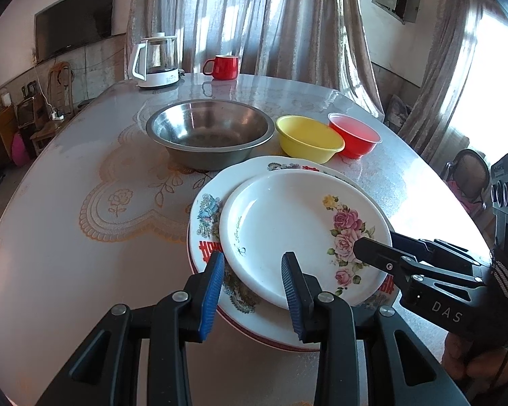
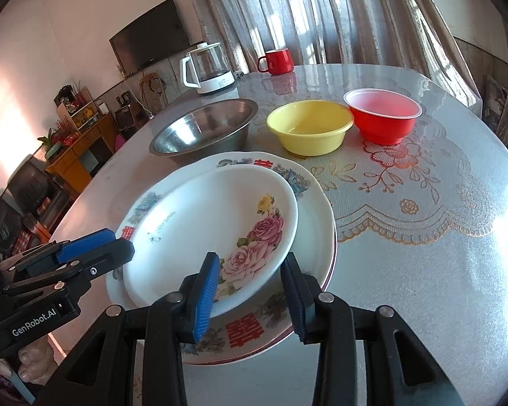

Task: Organize plates and bowls
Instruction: 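Lower the rose plate onto the red-character plate and release it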

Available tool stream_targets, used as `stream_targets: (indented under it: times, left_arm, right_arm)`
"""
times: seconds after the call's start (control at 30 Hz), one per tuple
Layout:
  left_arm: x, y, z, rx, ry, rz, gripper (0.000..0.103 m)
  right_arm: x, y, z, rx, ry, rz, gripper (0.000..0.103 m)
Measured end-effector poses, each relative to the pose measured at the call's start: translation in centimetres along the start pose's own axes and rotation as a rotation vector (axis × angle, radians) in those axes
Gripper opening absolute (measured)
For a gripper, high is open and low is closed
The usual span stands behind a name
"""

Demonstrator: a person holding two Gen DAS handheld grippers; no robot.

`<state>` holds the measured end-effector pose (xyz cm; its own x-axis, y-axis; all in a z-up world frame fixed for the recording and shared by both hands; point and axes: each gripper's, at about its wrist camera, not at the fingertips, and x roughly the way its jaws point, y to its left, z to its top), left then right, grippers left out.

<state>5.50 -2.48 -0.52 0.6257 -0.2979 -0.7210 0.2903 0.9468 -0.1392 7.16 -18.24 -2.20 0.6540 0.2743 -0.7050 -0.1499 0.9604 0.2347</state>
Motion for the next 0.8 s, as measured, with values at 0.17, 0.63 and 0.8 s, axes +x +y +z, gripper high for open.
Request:
stream_targets:
  times: [0.17,0.63,0.8]
  left_arm:
    - [0.0,0.5,-0.3,-0.016,0.003,0.009,0.037]
    - [-0.1,2.1,-0.9,-0.074,0.017,0.054,0.037]
    - [-0.5,2.1,-1.0,-0.081,0.007,0.07,0.037]
  right_arm:
    - [0.0,0.5,-0.1,-0.029,-0.005,-0.038,0.034]
    - [-0.4,-0.4,0.1,0.011,0.006,0.006,0.035]
    - [-1.2,-0.6,0.0,0.014,-0.028,-0.014,0.035]
